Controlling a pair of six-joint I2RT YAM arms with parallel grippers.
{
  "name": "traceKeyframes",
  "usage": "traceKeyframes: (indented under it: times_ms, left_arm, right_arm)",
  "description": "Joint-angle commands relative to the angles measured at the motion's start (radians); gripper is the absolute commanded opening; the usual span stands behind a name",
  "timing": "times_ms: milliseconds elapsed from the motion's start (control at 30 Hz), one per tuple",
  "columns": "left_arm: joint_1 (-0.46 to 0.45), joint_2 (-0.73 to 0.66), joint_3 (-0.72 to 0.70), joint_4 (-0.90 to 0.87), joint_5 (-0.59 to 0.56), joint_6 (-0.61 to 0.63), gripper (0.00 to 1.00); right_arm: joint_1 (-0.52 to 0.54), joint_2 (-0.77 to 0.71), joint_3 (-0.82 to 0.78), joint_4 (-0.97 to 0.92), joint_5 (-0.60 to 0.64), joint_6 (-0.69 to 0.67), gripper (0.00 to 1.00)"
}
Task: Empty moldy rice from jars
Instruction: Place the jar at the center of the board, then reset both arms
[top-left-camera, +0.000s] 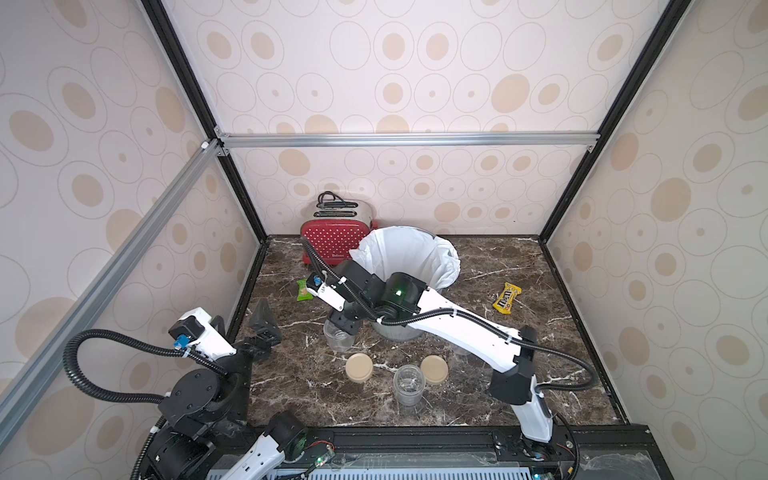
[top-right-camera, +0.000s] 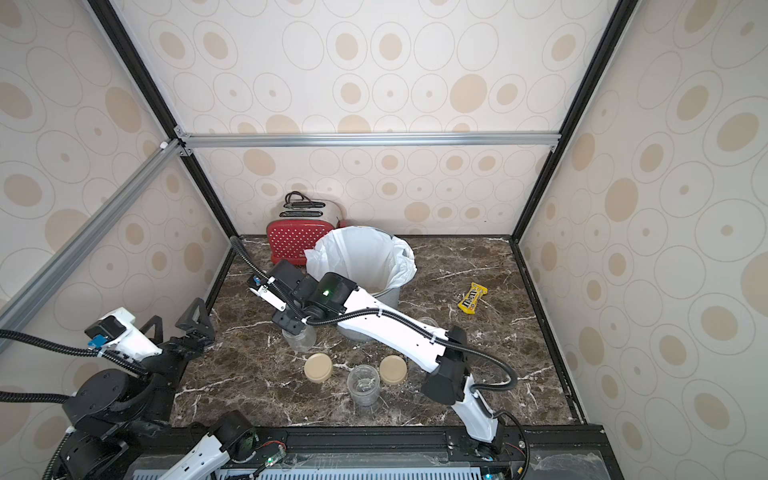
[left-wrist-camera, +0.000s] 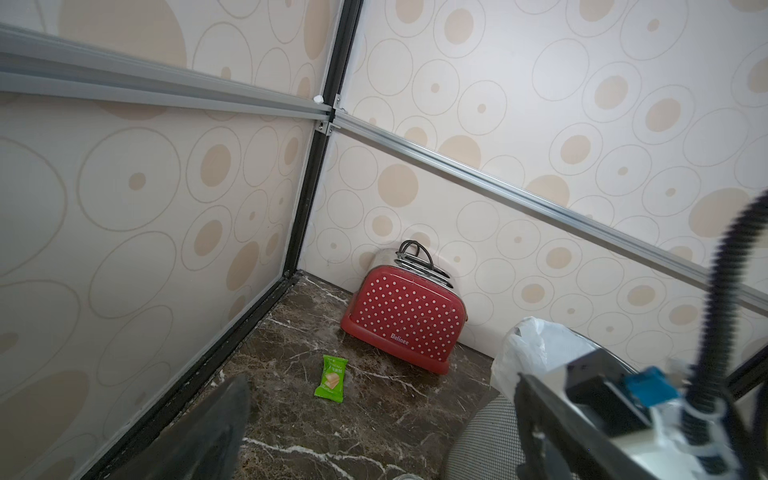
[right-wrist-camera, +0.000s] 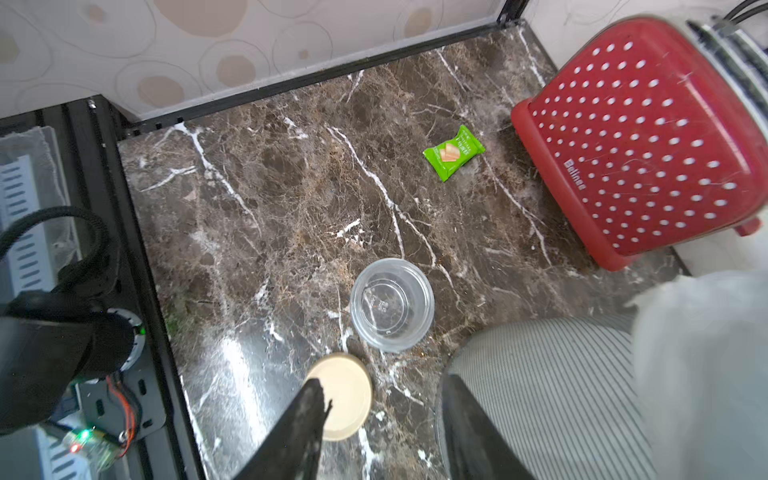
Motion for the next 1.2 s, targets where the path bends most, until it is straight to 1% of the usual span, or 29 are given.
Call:
traceKeyframes:
  times_ms: [0,133,200,367,467,567,633,700,833,900,1000,1167]
  left_arm:
    - [0.007,0.006,0.003,0.012,-0.039,0.049,0.99]
    - [0.006,0.011,-0.008,0.035,-0.046,0.078,0.99]
    - [0.006,0.014,-0.016,0.053,-0.050,0.091,0.99]
    - [0.007,0.031,-0.033,0.086,-0.065,0.114,0.99]
    - [0.006,0.028,-0.055,0.123,-0.074,0.139,0.99]
    - [0.007,0.023,-0.080,0.169,-0.078,0.188,0.99]
    - [0.006,0.022,-0.101,0.207,-0.080,0.246,0.99]
    - [0.007,0.028,-0.120,0.232,-0.086,0.302,0.99]
    - [0.007,0.047,-0.153,0.244,-0.121,0.366,0.99]
    - [0.006,0.049,-0.193,0.269,-0.144,0.389,0.99]
    - [0.006,0.028,-0.271,0.315,-0.183,0.396,0.99]
    - [0.007,-0.030,-0.414,0.353,-0.208,0.385,0.99]
  right_arm:
    - [0.011,-0.142,-0.146,0.063,0.057,0.016,0.49]
    - [0.013,-0.366,-0.407,0.198,0.132,0.053,0.50]
    - [0.012,-0.464,-0.498,0.230,0.190,0.067,0.50]
    - [-0.005,-0.672,-0.655,0.219,0.367,0.103,0.52]
    - [-0.068,-0.804,-0.771,0.219,0.416,0.157,0.52]
    - [-0.173,-0.944,-0.901,0.250,0.422,0.209,0.53]
    - [-0.272,-1.025,-0.982,0.266,0.407,0.237,0.53]
    - [-0.379,-1.071,-1.039,0.274,0.372,0.249,0.54]
    - [-0.575,-1.084,-1.133,0.288,0.298,0.229,0.55]
    - [-0.644,-1.076,-1.183,0.318,0.302,0.214,0.56]
    - [-0.721,-1.101,-1.311,0.422,0.296,0.197,0.57]
    - [-0.865,-1.155,-1.535,0.586,0.207,0.238,0.58]
